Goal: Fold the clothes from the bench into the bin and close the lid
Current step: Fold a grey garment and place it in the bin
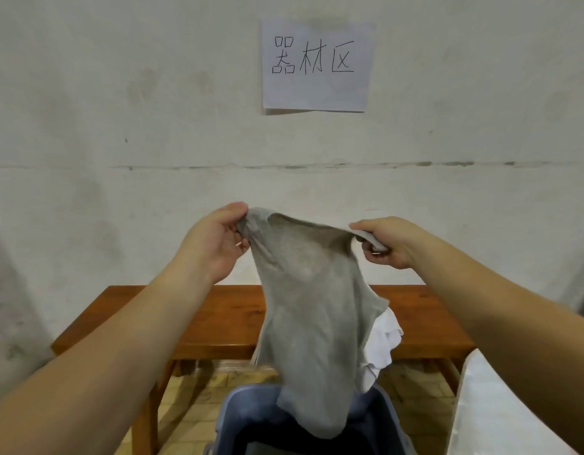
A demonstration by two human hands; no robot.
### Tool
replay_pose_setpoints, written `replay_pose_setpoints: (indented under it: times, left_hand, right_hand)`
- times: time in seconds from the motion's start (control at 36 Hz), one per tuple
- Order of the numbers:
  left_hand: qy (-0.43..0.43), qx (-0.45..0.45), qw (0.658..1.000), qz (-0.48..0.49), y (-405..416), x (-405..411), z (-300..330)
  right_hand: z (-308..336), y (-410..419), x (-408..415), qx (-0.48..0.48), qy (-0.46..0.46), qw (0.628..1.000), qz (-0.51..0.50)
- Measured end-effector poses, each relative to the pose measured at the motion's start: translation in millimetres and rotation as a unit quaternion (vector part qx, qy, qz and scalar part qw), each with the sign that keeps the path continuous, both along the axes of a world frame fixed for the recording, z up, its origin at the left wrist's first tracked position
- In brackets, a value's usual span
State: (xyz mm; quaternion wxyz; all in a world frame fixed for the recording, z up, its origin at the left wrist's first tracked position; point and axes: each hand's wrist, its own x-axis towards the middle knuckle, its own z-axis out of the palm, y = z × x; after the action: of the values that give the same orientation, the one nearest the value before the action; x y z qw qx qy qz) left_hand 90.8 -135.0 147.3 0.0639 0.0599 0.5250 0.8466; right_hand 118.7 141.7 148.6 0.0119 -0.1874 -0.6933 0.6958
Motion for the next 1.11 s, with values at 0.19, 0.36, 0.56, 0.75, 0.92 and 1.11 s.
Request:
replay_pose_setpoints:
  times: [0.19,0.36,0.56,0.75,0.92,1.11]
  left_hand:
    - [0.162,-0.113,0.979,0.050,-3,-6,13]
    - [0.206,-0.196,0.952,0.115,-10,-13,14]
    - [0.214,-0.258,0.928,0.164,-20,-14,15]
    - [0.201,-0.265,0.924,0.187,-30,-9,12]
    - [0.179,-0.225,0.943,0.168,-31,-9,14]
    - [0.186,-0.126,0.974,0.004,-8,2,22]
  right_hand:
    - [12,3,6,-0.168,0.120,0.977,0.054]
    - [7,5,17,-0.180,0.174,0.950,0.186]
    - [-3,-2,12,0.273,0.205,0.936,0.082]
    - [-1,2,12,0.294,0.187,0.936,0.051]
    - [13,3,12,0.339,0.234,0.911,0.028]
    - [44,-20,24,0.364,0.264,0.892,0.042]
